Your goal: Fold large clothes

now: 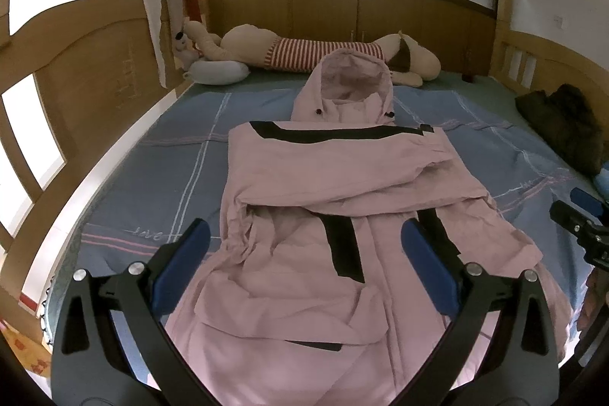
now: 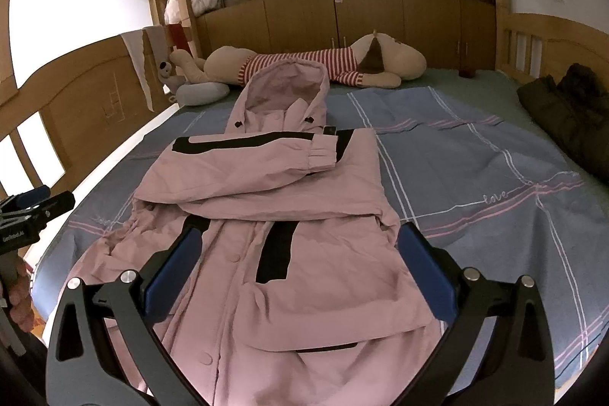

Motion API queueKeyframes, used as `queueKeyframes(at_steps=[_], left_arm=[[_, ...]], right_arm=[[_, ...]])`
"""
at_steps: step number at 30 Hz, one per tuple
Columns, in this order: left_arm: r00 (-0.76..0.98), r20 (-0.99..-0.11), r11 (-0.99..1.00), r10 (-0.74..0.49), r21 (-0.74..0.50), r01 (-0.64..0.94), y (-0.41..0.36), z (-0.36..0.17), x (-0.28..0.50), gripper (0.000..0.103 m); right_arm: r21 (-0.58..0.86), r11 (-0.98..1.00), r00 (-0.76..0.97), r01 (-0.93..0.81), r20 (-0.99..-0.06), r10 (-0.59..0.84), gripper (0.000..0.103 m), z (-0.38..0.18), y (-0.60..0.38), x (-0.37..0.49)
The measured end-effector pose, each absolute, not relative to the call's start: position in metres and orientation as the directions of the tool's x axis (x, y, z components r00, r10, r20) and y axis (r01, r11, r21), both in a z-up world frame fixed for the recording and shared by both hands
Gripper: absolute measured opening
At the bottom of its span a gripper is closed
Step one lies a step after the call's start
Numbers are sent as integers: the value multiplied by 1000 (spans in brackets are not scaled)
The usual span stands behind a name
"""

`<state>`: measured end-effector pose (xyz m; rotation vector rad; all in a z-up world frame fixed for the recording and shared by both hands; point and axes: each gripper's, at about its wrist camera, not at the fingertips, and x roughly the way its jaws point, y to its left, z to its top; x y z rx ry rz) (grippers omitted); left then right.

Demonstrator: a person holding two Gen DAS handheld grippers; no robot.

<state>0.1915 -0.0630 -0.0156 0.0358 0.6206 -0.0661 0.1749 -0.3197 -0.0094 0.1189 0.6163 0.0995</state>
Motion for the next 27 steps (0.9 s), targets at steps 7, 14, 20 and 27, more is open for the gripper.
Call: queueKeyframes(at_steps=[7, 14, 20, 27], left_arm=[[795, -596, 992, -111, -18, 125, -62, -18, 199, 101], [751, -640, 987, -159, -93, 130, -55, -5, 249, 101], [692, -706, 979, -149, -10, 202, -80, 15, 362, 101], [653, -755, 975, -55, 101, 199, -97, 7, 515, 101]], right_arm=[[181, 982, 816, -50, -559, 145, 102, -1, -319, 181], [239, 969, 805, -61, -562, 189, 102, 6, -319, 195], [265, 961, 788, -84, -572, 227, 102, 7, -313, 207], [281, 956, 758, -89, -603, 248, 102, -2, -315, 223]])
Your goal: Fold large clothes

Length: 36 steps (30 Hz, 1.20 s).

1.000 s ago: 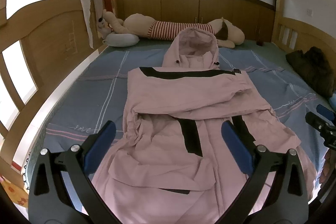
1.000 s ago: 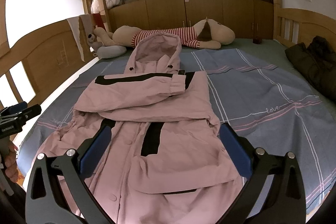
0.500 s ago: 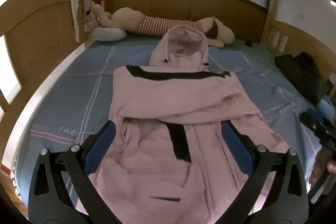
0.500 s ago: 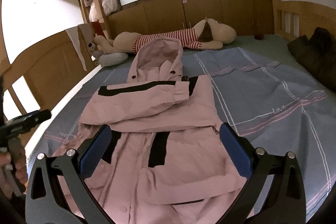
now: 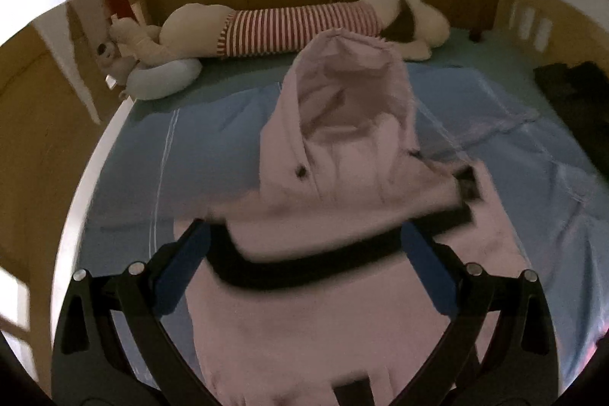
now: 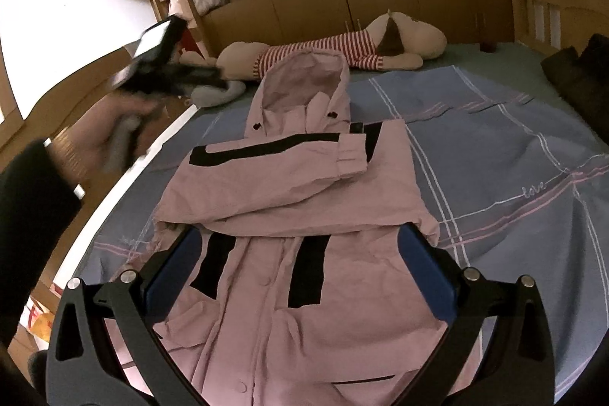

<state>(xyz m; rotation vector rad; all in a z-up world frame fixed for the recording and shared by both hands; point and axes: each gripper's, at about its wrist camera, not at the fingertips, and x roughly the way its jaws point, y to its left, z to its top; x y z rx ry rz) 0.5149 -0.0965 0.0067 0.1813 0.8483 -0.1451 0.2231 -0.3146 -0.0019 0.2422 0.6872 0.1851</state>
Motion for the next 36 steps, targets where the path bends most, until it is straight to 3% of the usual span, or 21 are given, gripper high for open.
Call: queueKeyframes(at_steps=[5, 10, 20, 21, 22, 23, 24, 30, 36], left_arm=[[614, -787, 980, -52, 80, 185, -100, -10, 613, 101], [569, -820, 984, 58, 144, 107, -102, -43, 700, 101], [528, -842, 983, 112, 173, 68, -113, -78, 797, 101], [534, -839, 985, 101, 161, 66, -113, -81, 801, 97], [542, -835, 986, 94, 153, 65, -114, -82, 803, 87], [544, -835, 988, 80, 138, 68, -113, -83, 805, 31], [529, -845, 990, 81, 131, 58, -113, -86, 807, 5], [609, -793, 995, 9, 70, 77, -109, -77, 787, 3], [697, -711, 984, -94, 40, 174, -103, -43, 714, 3]], right_arm=[[280, 957, 746, -79, -620, 243, 102, -10, -325, 227], [294, 955, 740, -44, -633, 229, 102, -16, -340, 232], [320, 947, 723, -43, -644, 250, 102, -23, -349, 239], [316, 948, 721, -41, -647, 247, 102, -24, -349, 241], [317, 948, 720, -39, -649, 247, 102, -24, -350, 242], [321, 946, 718, -38, -650, 249, 102, -25, -350, 243], [326, 945, 716, -37, -651, 252, 102, -25, -351, 244], [323, 946, 715, -32, -654, 248, 102, -26, -351, 245], [323, 946, 720, -34, -648, 248, 102, -24, -347, 244]])
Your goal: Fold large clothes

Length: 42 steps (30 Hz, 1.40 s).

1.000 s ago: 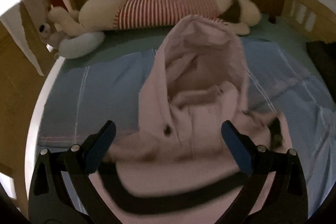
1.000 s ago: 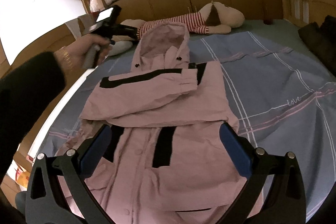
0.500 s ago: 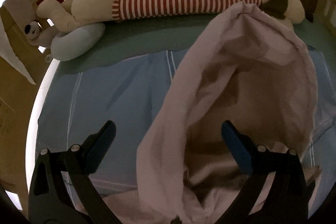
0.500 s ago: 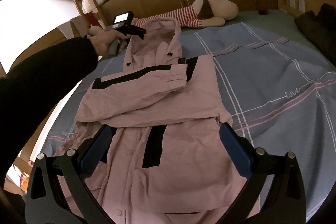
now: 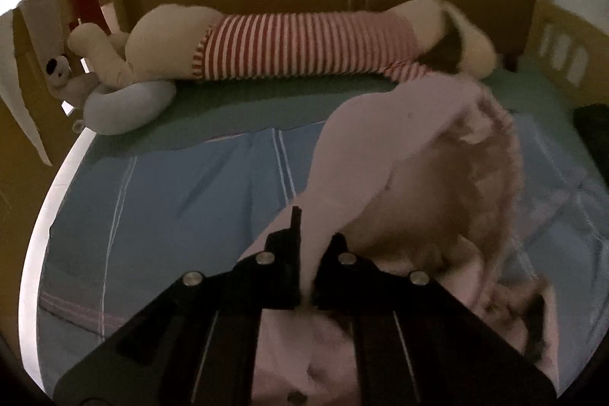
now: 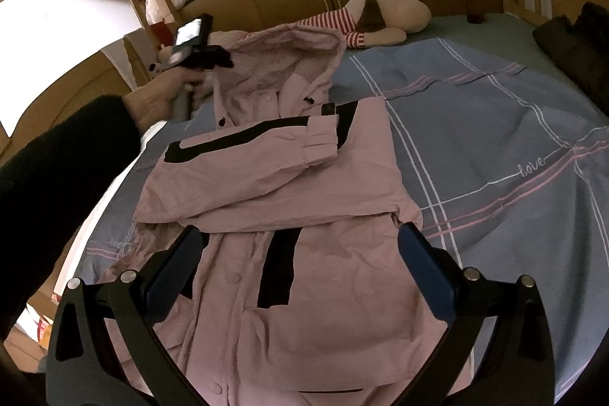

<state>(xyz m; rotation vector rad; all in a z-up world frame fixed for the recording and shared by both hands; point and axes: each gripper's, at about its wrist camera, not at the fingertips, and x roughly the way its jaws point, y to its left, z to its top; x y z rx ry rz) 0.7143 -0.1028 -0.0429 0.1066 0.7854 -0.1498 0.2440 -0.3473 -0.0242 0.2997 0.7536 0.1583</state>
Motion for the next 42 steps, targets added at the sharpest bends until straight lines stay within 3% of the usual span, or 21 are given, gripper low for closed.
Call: queueKeyframes(at_steps=[9, 13, 15, 24, 28, 34, 35, 37, 38, 42], left_arm=[[715, -678, 982, -169, -51, 183, -65, -7, 626, 3], [708, -673, 977, -212, -148, 152, -41, -7, 607, 3], [712, -670, 977, -211, -136, 162, -36, -8, 603, 3], [698, -675, 969, -239, -123, 213, -28, -11, 604, 4], [690, -681, 968, -245, -133, 213, -29, -15, 612, 4], [683, -686, 965, -251, -126, 228, -26, -20, 616, 4], [683, -687, 966, -248, -118, 232, -26, -20, 616, 4], [682, -688, 964, -249, -109, 242, -26, -22, 613, 4], [681, -688, 964, -249, -107, 244, -26, -22, 612, 5], [688, -688, 964, -233, -74, 254, -26, -29, 606, 6]], right_arm=[[290, 956, 746, -40, -628, 222, 102, -21, -340, 246], [47, 998, 861, -34, -507, 53, 102, 1, -339, 263], [-52, 997, 893, -54, -450, 25, 102, 6, -343, 297], [-425, 882, 851, -203, -523, -57, 102, -35, -325, 498], [-568, 798, 867, -202, -483, -125, 101, -61, -302, 544], [-660, 737, 842, -146, -474, -258, 99, -90, -290, 625], [-675, 725, 833, -139, -475, -282, 91, -94, -289, 636], [-691, 714, 809, -114, -482, -337, 18, -94, -293, 652], [-668, 738, 810, -93, -482, -334, 7, -88, -294, 653], [-697, 716, 857, -36, -390, -337, 4, -76, -290, 634]])
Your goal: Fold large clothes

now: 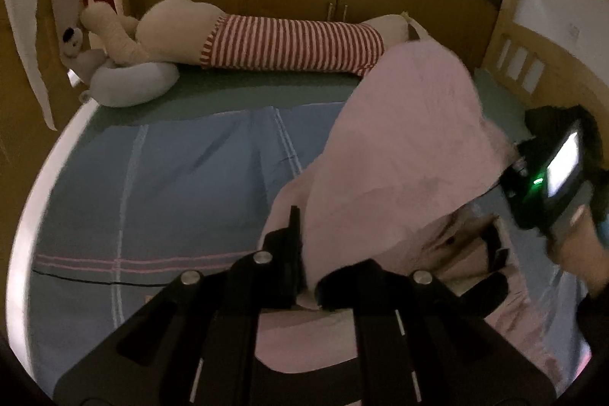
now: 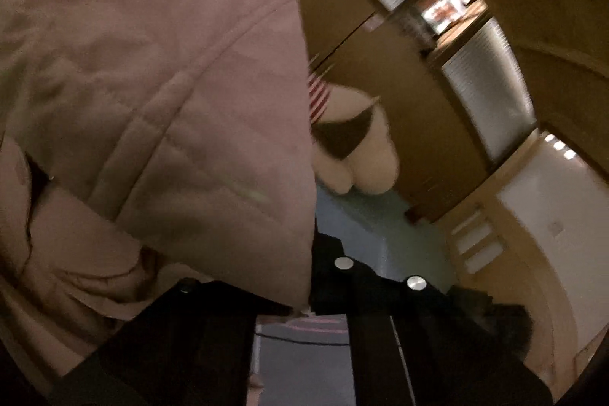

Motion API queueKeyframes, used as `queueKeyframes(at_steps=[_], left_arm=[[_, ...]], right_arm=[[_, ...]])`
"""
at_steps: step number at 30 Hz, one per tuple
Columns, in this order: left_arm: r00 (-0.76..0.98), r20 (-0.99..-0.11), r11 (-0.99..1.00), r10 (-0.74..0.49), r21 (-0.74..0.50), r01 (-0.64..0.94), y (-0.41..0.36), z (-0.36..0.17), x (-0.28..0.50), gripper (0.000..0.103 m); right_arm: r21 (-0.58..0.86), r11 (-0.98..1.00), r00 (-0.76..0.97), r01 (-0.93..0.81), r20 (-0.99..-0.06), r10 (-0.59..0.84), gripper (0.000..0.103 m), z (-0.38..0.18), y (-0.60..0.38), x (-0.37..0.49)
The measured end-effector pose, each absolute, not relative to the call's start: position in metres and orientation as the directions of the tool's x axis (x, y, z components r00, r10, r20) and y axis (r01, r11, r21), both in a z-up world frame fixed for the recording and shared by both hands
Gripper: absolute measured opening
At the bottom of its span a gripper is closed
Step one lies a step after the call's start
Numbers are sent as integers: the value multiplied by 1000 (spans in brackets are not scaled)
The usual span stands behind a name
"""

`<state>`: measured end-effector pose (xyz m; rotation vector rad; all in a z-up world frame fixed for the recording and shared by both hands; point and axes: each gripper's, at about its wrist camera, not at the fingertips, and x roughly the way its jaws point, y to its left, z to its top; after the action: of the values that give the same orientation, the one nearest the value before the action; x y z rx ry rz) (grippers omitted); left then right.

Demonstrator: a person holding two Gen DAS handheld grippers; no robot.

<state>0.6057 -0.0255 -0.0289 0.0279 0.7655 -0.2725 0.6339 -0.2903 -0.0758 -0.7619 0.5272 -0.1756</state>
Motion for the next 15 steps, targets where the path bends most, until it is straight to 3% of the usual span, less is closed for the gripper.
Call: queueKeyframes(at_steps=[4, 7, 15], left_arm=[[680, -689, 966, -252, -137, 218, -10, -35, 603, 5], [687, -688, 970, -234, -118, 212, -7, -36, 592, 5], [675, -695, 965, -248, -111, 239, -8, -26, 544, 5]], right_arm=[[-706, 708, 894, -30, -337, -297, 3, -64, -285, 600], [-719, 694, 911, -39, -311, -272, 3, -52, -281, 570], [-642, 765, 931, -61, -312, -188, 3, -5, -279, 497]])
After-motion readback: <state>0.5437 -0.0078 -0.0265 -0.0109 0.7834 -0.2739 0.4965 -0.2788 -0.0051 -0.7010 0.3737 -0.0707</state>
